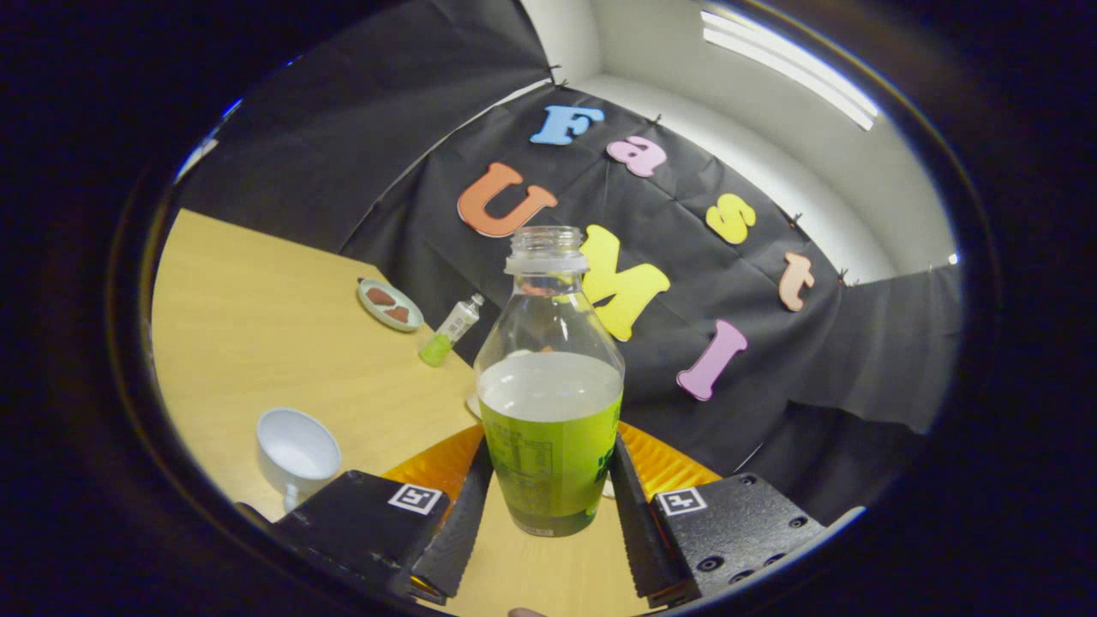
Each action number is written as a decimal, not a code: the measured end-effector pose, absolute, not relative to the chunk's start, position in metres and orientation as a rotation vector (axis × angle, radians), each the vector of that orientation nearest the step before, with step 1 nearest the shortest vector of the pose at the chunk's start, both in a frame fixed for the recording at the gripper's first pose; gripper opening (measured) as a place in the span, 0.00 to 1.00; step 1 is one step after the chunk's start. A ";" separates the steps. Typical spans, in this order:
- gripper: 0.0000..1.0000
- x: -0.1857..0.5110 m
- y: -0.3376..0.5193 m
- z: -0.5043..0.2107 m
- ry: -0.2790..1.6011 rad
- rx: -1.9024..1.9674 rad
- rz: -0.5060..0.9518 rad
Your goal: Take the bottle from table, then pour the juice into the cup, finally place the bottle on the coaster
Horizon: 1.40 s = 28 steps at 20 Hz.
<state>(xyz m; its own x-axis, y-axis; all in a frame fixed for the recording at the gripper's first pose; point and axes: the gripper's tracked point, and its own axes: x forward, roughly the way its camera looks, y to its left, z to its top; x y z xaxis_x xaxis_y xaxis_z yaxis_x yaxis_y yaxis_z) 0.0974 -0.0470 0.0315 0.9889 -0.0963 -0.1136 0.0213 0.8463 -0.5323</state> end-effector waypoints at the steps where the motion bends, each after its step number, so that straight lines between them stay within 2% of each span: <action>1: 0.76 0.102 -0.046 0.036 0.129 -0.491 -0.043; 6: 0.76 0.126 -0.043 0.043 0.127 -0.253 0.027; 13: 0.76 0.167 -0.044 0.014 0.192 -0.077 0.081; 28: 0.78 0.251 -0.048 -0.094 0.317 -0.055 0.160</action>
